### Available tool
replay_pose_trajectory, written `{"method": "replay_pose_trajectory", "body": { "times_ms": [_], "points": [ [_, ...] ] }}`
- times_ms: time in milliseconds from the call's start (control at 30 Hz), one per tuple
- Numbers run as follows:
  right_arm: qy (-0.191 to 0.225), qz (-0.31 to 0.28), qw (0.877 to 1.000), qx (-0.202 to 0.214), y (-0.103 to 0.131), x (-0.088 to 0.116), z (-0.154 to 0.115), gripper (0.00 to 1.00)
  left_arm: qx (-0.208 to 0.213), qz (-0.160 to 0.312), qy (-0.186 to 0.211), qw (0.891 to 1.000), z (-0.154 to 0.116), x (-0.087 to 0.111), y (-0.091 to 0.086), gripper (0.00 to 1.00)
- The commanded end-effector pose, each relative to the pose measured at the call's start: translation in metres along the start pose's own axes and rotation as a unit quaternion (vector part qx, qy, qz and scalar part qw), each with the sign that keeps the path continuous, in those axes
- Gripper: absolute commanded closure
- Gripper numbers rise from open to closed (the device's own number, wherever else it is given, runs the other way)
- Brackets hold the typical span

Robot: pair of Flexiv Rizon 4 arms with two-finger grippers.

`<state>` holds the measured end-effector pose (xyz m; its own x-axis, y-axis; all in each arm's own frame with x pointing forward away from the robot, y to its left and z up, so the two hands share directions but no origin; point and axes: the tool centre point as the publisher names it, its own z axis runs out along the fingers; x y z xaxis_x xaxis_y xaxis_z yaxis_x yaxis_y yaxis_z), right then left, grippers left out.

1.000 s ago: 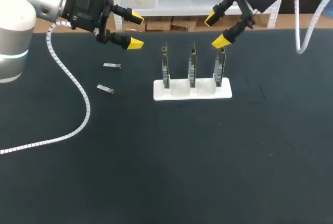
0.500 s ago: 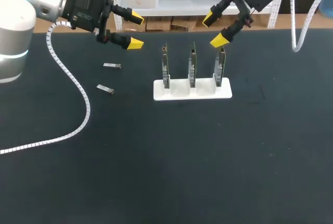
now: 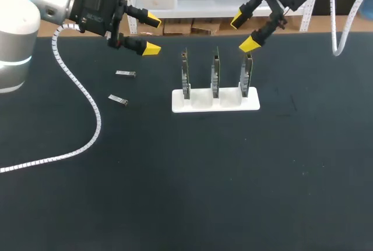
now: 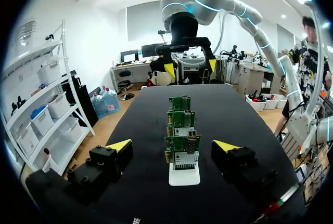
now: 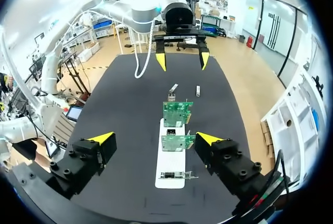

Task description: Pick up the optical module with the left hand, and insert it into the network port with the right hand.

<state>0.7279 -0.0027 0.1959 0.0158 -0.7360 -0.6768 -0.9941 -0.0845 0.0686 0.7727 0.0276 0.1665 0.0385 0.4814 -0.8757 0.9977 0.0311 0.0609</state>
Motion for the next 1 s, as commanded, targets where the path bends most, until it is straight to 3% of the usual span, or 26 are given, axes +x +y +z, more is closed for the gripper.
{"method": "replay_pose_trajectory", "body": {
  "times_ms": [33,567,1000],
  "points": [
    [-0.001,-0.007,0.998,0.056,0.023,0.001,-0.001,0.00,0.001,0.000,0.002,1.000,0.000,-0.001,0.001,0.00],
    [-0.010,0.013,0.997,0.070,0.035,0.008,-0.009,0.00,0.001,0.000,0.002,1.000,0.000,-0.001,0.001,0.00],
    [-0.020,0.020,0.998,0.050,0.036,0.012,-0.008,0.00,0.001,0.000,0.002,1.000,0.000,-0.001,0.001,0.00]
  ]
}}
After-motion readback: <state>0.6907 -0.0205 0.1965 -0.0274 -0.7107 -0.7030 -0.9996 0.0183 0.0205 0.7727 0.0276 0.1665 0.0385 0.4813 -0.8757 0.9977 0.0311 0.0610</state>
